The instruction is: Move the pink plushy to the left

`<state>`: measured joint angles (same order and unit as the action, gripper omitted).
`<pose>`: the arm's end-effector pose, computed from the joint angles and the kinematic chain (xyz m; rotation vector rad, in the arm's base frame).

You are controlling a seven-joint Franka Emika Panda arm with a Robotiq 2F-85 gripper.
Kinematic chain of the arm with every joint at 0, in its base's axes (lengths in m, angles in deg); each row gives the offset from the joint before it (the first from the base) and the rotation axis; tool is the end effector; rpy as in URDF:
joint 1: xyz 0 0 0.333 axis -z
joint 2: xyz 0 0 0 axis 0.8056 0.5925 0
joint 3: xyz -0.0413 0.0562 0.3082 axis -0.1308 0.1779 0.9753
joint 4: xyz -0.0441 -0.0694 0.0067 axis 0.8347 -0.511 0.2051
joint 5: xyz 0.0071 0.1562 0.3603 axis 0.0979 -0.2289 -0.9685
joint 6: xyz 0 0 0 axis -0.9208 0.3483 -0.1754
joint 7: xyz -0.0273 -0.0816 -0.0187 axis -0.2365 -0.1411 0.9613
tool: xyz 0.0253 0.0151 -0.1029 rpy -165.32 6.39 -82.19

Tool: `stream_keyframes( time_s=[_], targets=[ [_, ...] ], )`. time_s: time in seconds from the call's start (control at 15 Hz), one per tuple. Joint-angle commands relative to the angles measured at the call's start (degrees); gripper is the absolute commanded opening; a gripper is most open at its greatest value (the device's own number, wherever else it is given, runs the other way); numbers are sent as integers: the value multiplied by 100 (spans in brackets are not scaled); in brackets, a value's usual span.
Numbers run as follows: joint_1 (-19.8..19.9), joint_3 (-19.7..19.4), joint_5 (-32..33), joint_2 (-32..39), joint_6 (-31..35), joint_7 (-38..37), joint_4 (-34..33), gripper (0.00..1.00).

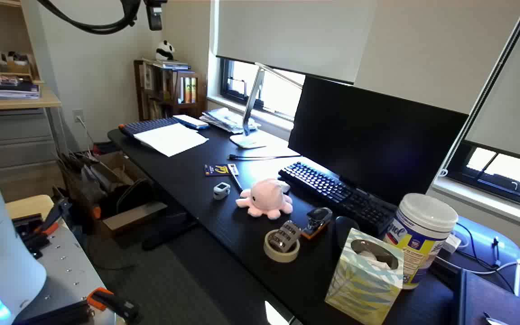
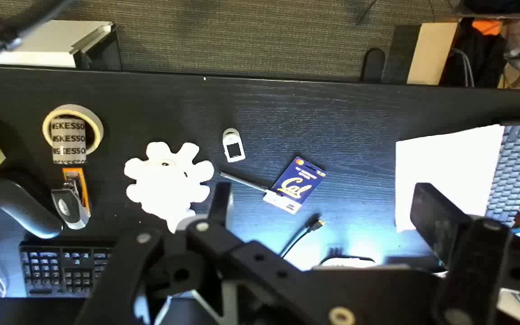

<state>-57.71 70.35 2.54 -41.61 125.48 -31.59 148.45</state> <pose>0.2818 0.0451 0.5768 -2.9957 0.0140 -0.3008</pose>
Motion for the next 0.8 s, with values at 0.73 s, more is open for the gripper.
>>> stream_keyframes(
  time_s=[0.73],
  targets=[
    [692, -1050, 74, 2970, 911, 487, -828, 100]
  ],
)
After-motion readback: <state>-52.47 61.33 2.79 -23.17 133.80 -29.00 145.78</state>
